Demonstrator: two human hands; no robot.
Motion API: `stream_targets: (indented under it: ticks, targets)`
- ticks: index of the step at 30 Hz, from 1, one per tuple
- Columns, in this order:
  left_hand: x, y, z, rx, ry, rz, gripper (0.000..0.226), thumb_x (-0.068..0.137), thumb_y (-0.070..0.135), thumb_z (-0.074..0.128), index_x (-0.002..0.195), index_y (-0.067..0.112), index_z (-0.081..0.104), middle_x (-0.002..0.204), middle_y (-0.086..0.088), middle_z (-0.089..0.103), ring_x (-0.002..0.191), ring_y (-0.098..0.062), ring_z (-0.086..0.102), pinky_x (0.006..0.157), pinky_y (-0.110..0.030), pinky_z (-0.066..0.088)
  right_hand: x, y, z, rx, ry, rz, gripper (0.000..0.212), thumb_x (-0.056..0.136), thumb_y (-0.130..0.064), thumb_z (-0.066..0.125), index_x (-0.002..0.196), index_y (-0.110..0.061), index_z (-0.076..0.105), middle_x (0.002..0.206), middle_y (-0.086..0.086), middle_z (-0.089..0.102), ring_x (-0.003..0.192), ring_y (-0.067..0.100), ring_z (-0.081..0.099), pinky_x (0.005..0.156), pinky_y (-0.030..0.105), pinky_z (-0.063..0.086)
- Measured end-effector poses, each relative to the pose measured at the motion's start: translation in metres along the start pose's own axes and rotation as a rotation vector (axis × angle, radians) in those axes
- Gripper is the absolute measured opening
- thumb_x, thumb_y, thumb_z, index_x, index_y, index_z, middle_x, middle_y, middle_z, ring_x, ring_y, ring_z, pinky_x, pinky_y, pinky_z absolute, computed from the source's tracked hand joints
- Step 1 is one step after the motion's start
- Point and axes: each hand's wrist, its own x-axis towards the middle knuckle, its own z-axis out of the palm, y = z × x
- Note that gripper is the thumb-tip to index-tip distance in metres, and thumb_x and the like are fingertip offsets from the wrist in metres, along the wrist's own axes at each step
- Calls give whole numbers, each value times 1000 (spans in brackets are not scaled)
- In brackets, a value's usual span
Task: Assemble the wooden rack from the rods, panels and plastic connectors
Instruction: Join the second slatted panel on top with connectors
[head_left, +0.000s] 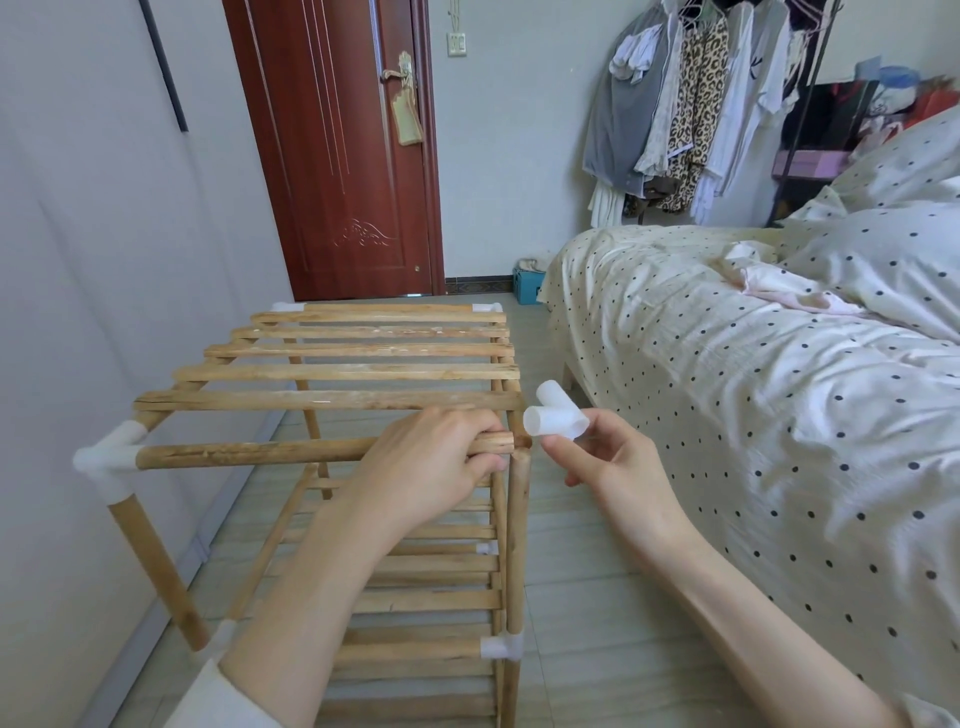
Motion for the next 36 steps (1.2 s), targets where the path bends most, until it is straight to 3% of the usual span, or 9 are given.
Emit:
stream_targets:
  ticks: [3, 8, 21, 27, 32, 34, 36]
  targets:
    - [0, 0, -1, -13, 1, -2, 14, 90, 37, 57, 101, 30, 59, 88, 18, 53, 85, -7, 50, 77, -30, 45, -2, 3, -1, -203, 52, -59, 15, 78, -18, 74, 78, -17, 59, 63, -7, 49, 57, 4, 42, 57, 14, 36]
    - [-2, 1, -2, -26, 10, 1, 14, 90, 37, 57, 102, 30, 60, 86, 18, 52, 82, -4, 48, 73, -26, 41, -7, 6, 0, -357, 80, -91, 23, 77, -22, 75, 73, -21, 53, 66, -5, 52, 60, 7, 46, 60, 15, 38]
    - [-5, 3, -5, -59, 24, -21, 22, 90, 35, 57, 112, 31, 59, 98, 20, 54, 90, -4, 50, 74, -23, 37, -7, 4, -2, -336, 29, -112, 27, 75, -23, 78, 70, -20, 51, 64, -7, 53, 58, 2, 45, 56, 11, 38]
    - [-6, 4, -8, -77, 9, -39, 24, 89, 37, 58, 113, 32, 58, 101, 19, 57, 92, -5, 52, 81, -27, 44, -8, 5, 0, -335, 7, -116, 27, 75, -22, 77, 70, -22, 51, 65, -7, 53, 59, 4, 45, 57, 12, 38]
    - [-7, 3, -11, -162, -5, -71, 44, 87, 42, 59, 129, 40, 44, 95, 21, 58, 99, -3, 52, 91, -33, 44, -6, 8, 2, -348, -13, -124, 18, 78, -27, 73, 77, -21, 56, 72, 5, 59, 64, 13, 50, 60, 18, 40]
    - [-7, 2, -13, -174, -17, -69, 41, 88, 42, 58, 127, 40, 46, 89, 19, 60, 95, -2, 52, 91, -32, 43, -7, 8, 1, -324, -37, -128, 11, 82, -31, 68, 83, -21, 61, 78, 9, 63, 70, 19, 54, 66, 27, 46]
    - [-7, -1, -15, -68, -54, -82, 35, 87, 48, 55, 121, 42, 50, 86, 20, 55, 91, -4, 51, 88, -31, 42, -8, 7, -1, -284, -64, -135, 10, 87, -34, 62, 87, -24, 64, 76, 1, 64, 70, 17, 54, 70, 33, 48]
